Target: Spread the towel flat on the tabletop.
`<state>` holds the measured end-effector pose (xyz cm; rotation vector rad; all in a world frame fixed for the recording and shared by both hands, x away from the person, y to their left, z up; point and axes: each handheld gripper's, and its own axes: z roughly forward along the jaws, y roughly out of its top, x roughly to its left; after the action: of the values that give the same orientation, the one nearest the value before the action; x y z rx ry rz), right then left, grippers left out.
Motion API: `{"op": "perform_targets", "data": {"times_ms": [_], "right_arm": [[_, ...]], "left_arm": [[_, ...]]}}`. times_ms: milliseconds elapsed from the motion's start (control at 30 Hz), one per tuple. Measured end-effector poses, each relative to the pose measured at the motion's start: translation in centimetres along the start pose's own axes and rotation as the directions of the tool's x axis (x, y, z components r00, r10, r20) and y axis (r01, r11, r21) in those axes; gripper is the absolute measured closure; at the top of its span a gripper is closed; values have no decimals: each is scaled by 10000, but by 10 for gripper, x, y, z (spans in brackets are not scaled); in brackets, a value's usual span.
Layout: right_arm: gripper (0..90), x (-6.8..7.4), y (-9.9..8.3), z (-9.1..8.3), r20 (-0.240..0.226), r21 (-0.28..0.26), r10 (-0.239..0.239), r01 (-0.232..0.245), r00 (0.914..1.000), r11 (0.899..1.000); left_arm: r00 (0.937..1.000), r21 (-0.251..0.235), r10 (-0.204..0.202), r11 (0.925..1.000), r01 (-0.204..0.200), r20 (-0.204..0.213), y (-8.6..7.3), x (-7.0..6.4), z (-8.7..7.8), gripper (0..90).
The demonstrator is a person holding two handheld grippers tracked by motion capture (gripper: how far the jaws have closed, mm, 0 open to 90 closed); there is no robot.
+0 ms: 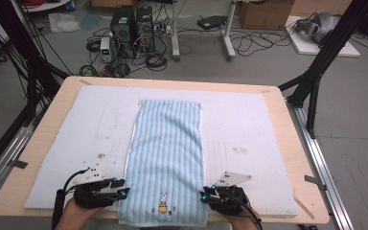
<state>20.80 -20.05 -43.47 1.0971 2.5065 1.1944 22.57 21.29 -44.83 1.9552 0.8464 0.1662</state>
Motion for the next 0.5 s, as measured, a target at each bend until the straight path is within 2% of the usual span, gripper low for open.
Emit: {"op": "perform_targets", "data": {"times_ms": [33, 167, 233, 333, 400, 500], "right_arm": [[662, -2, 3, 1, 90, -226, 122, -120, 9999, 9997], [587, -15, 15, 8, 645, -836, 682, -627, 9956, 9945], [571, -22, 21, 14, 940, -942, 878, -790, 9917, 9924], [585, -33, 32, 25, 1356, -973, 1039, -911, 9853, 9911], [612, -38, 37, 34, 1551, -858, 1105, -981, 9817, 9915], [692, -41, 40, 45, 1674, -415, 966, -909, 9811, 9950]], "left_arm": [[9999, -239, -142, 9996, 140, -85, 2, 3, 0, 521], [9980, -1017, -520, 9937, 480, -367, 14, 17, 1, 482], [9970, -1027, -497, 9938, 435, -595, 20, 24, 4, 474], [9952, -1071, -659, 9926, 579, -726, 28, 34, 12, 476], [9943, -1024, -744, 9925, 664, -765, 31, 40, 18, 488], [9942, -729, -753, 9949, 697, -767, 34, 47, 28, 541]]}}
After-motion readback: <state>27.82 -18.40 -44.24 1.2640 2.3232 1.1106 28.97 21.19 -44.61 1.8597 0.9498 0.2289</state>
